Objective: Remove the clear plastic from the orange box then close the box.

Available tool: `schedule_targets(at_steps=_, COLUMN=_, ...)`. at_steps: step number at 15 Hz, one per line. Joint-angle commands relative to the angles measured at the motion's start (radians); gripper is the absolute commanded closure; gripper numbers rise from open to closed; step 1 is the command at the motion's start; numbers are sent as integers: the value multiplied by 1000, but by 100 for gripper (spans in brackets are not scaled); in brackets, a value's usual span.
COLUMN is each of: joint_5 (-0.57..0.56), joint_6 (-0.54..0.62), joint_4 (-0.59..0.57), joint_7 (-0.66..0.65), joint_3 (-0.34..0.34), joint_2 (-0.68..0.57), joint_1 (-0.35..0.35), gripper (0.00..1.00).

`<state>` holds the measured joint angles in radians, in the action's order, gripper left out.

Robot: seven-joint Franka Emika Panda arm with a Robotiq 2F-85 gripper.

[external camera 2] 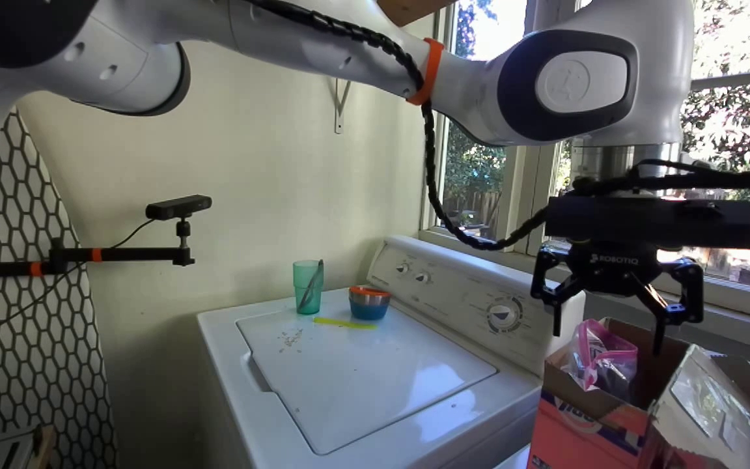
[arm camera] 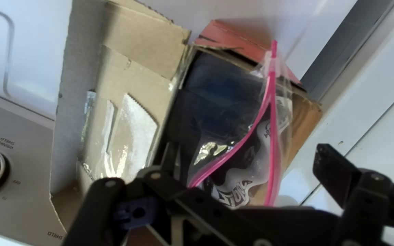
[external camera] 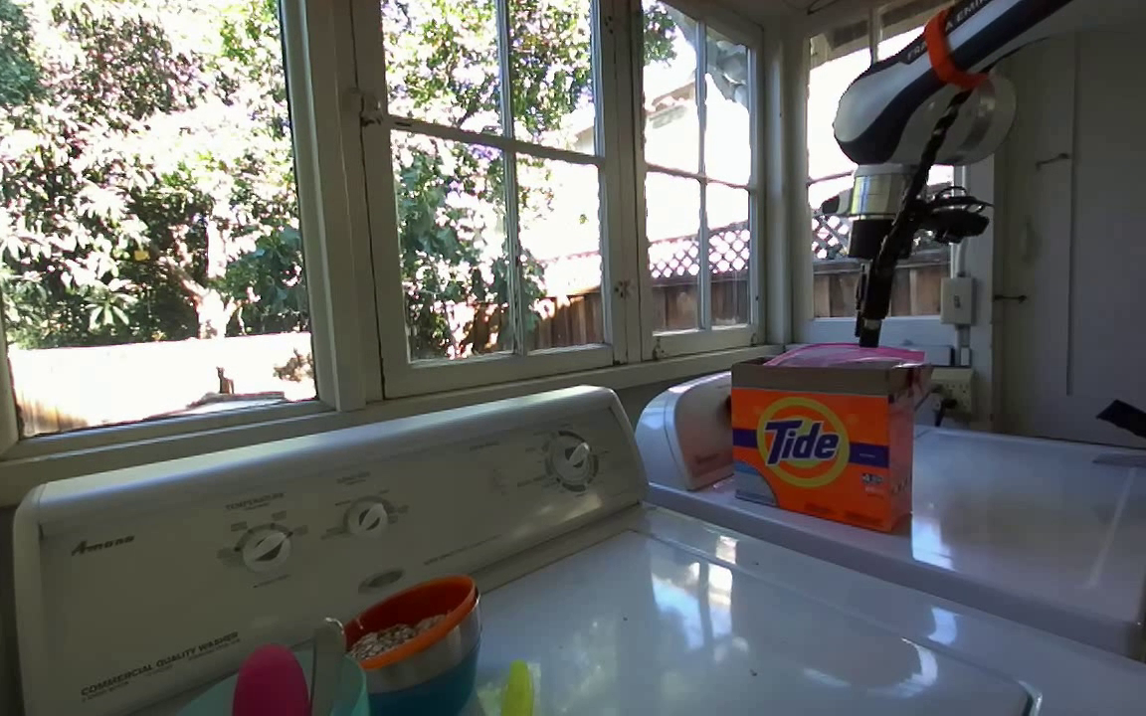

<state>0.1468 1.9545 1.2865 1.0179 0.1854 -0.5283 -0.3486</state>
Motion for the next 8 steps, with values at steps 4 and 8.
schedule_targets(at_steps=4, joint_5=-33, joint_6=-88, joint_4=-129, joint_7=-109, joint_3=-38, joint_2=-88, joint_1=-29, gripper=0)
schedule_targets(at_steps=8, joint_5=-33, joint_6=-106, joint_4=-208, joint_7=-159, joint_3=-53, joint_2=-147, joint_1=-35, gripper=3)
